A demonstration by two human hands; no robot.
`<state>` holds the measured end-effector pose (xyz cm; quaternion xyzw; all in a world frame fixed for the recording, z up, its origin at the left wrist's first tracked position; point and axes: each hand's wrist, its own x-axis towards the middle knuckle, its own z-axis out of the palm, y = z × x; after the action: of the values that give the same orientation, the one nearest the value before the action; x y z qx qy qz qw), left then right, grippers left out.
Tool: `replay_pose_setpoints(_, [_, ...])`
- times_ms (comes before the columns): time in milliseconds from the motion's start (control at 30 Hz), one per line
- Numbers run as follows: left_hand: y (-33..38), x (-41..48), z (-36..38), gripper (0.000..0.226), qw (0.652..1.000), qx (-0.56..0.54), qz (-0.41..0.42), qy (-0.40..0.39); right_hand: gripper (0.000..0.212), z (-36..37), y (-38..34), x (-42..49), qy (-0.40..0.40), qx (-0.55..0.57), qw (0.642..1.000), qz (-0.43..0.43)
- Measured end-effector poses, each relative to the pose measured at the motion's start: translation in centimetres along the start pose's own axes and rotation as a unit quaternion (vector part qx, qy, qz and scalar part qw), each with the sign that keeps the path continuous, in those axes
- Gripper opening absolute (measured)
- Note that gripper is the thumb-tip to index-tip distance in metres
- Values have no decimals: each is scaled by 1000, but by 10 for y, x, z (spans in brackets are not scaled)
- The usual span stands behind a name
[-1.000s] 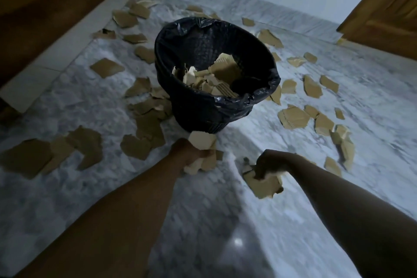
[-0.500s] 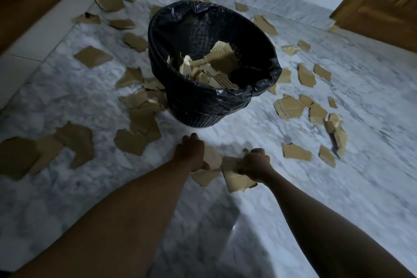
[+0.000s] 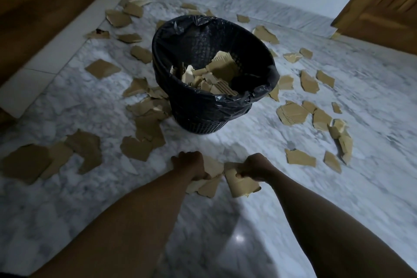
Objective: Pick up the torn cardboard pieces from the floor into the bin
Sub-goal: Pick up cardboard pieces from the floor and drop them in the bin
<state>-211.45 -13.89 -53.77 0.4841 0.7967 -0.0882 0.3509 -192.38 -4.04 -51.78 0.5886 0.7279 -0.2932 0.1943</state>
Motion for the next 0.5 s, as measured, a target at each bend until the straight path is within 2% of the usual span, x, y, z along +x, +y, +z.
replay_pose_setpoints(133, [15,-2,-1,70,997,-55,57,5,28,-20,8,-12,53,99,994,-10])
replay_pose_setpoints(300, [65,-16,-5,67,984,-151,88,24,10,-57,42,-16,145,110,983,27])
replay_pose_setpoints(400, [91,-18,-8,59,977,-181,109,32,19,-67,67,-20,159,111,977,90])
replay_pose_setpoints(500, [108,-16,-12,50,975,-181,124,33,24,-70,86,-22,130,60,984,108])
